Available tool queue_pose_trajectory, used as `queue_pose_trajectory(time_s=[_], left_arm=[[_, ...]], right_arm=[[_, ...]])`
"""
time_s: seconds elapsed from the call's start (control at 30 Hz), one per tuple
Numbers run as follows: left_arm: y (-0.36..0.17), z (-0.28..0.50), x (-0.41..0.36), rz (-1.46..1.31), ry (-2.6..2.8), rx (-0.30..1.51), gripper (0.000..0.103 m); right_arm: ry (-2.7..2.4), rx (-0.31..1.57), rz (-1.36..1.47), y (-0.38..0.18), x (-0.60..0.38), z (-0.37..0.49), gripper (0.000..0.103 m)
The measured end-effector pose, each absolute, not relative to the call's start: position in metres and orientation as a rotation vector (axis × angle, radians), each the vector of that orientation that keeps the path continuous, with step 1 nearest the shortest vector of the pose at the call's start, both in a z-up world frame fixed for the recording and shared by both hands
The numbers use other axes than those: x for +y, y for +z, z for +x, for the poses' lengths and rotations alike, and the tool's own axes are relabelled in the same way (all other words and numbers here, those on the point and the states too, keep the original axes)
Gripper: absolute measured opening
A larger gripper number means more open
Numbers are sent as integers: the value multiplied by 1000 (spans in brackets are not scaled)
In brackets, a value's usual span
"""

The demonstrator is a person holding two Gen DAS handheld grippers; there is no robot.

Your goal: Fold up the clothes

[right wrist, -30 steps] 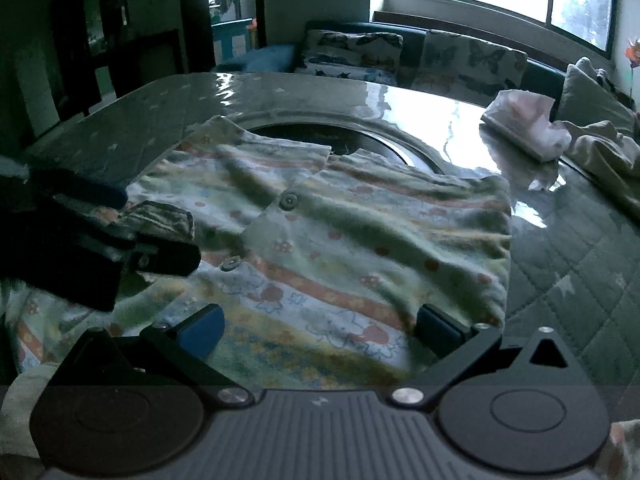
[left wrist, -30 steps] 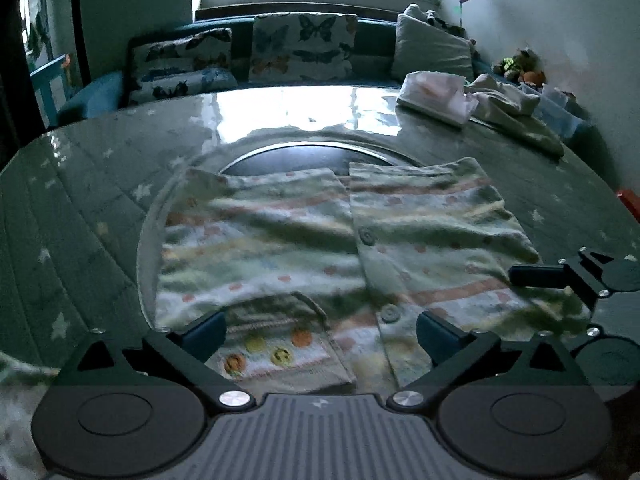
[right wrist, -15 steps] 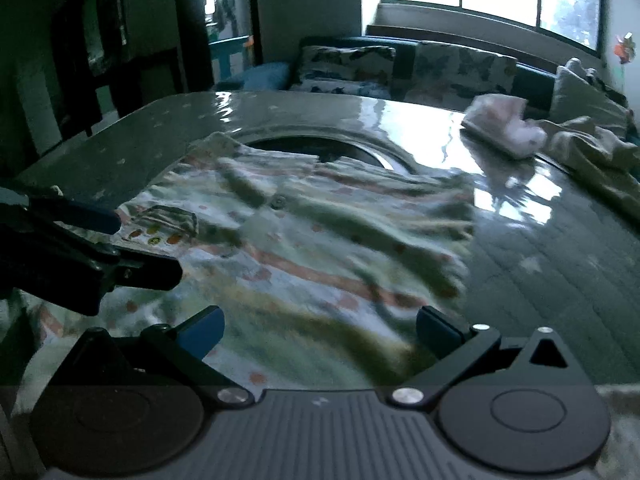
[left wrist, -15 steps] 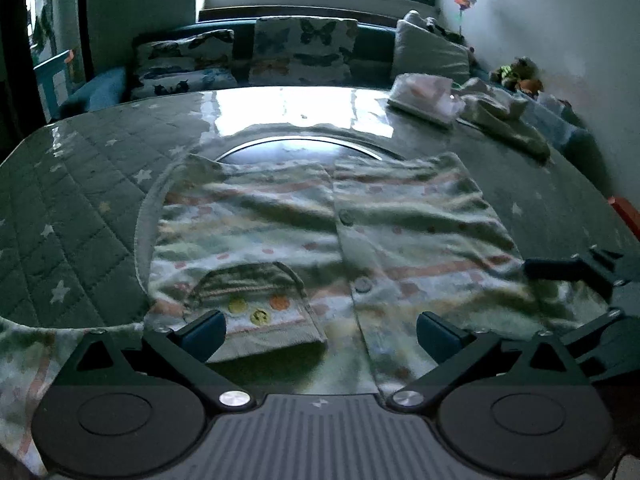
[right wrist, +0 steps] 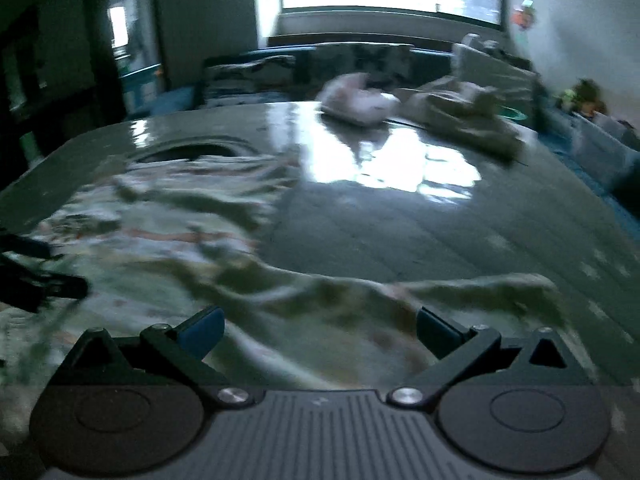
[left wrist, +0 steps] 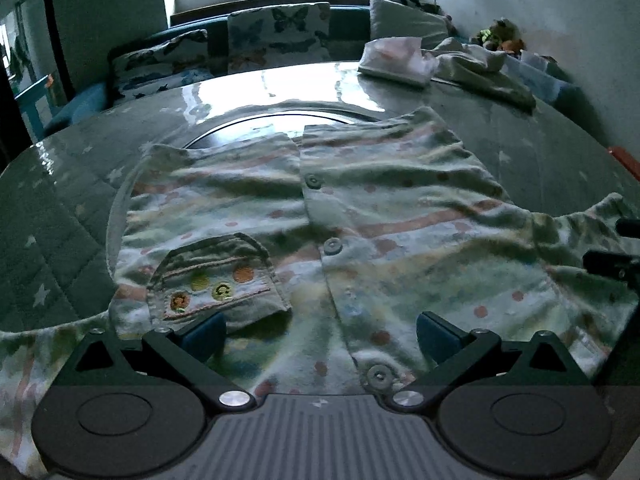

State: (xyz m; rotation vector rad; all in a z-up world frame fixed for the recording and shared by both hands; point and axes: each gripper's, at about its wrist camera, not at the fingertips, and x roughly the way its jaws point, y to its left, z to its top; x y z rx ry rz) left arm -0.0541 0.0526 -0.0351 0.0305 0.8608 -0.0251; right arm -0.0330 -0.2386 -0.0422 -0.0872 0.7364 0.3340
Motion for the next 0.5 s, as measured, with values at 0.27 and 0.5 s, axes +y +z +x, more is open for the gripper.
queue_pose_trajectory(time_s=[0.27,0.5], left_arm=[[-31,-50,32,83,-87,861,103],[-33,-45,8,134,-150,868,103]], right_arm=[[179,712,-82,-54,-285,-30,103],[62,701,-31,-54,-314,-25,103]])
